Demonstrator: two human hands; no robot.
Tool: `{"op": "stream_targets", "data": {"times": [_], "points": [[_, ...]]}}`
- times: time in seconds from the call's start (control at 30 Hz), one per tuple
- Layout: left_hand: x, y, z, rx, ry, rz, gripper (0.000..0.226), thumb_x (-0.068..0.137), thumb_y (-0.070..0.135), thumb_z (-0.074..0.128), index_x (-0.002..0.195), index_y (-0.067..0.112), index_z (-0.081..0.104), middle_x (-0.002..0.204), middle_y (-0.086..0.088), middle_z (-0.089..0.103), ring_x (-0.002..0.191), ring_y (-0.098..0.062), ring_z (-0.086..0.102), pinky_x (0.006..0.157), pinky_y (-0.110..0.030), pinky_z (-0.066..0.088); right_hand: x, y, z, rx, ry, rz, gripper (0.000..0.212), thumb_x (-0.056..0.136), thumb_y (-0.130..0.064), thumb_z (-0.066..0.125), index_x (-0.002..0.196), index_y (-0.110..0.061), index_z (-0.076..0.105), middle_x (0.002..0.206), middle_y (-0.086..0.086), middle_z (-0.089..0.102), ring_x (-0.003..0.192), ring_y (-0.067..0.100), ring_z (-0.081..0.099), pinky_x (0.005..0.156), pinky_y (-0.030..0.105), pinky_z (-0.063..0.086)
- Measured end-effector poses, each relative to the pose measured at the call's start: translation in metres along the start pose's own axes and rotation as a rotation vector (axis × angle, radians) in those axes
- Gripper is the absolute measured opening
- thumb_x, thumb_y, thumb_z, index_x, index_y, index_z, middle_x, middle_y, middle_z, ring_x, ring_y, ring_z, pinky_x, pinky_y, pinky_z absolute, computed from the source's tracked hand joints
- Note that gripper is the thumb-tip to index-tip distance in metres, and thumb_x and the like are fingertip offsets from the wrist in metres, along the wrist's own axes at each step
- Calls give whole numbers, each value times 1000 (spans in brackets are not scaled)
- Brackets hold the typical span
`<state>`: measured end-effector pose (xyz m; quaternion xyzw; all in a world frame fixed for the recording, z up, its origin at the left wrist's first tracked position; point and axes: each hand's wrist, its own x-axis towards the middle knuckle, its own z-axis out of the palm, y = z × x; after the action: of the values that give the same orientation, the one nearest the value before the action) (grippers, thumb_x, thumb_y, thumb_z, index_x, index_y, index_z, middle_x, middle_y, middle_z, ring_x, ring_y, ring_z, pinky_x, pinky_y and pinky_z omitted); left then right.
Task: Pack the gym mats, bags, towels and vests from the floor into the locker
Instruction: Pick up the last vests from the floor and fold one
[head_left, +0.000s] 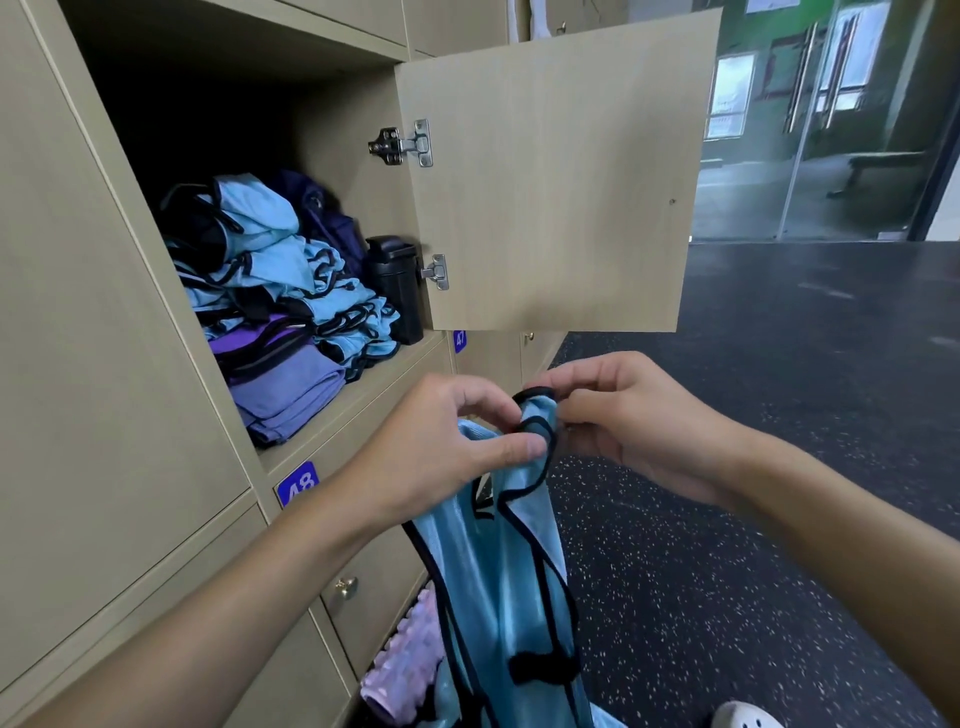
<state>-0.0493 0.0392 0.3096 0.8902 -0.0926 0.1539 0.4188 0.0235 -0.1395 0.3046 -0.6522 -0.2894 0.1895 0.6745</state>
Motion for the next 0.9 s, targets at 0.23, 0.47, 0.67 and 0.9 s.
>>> {"op": "stream_targets", "data": {"times": [0.23,0.47,0.67,0.9], "points": [[0,-5,-3,-31,18,62,14,82,5,78,77,14,69,77,7,73,70,0,64,72,-12,48,4,-1,-2,-76,125,-49,12,94,-3,61,88,5,66,78,18,67,68,20,64,65,27,58],[2,-14,-18,-23,90,34,13,84,9,77,78,11,65,73,8,72,71,-1,64,73,-16,49,6,0,-14,-163,250,-85,37,97,-27,61,84,7,56,88,30,58,82,22,48,84,38,41],[0,-5,-16,-149,82,-43,26,78,36,72,100,21,70,95,9,75,96,-5,69,89,-20,51,4,1,-2,-37,228,-163,19,89,-21,67,79,-8,57,72,11,52,63,18,41,58,28,34],[0,-4,-4,18,100,-24,12,80,13,81,85,20,72,83,7,75,80,-3,69,77,-22,52,2,2,2,-2,220,-191,9,91,-5,65,83,-7,65,79,11,68,65,16,59,59,24,48]]}}
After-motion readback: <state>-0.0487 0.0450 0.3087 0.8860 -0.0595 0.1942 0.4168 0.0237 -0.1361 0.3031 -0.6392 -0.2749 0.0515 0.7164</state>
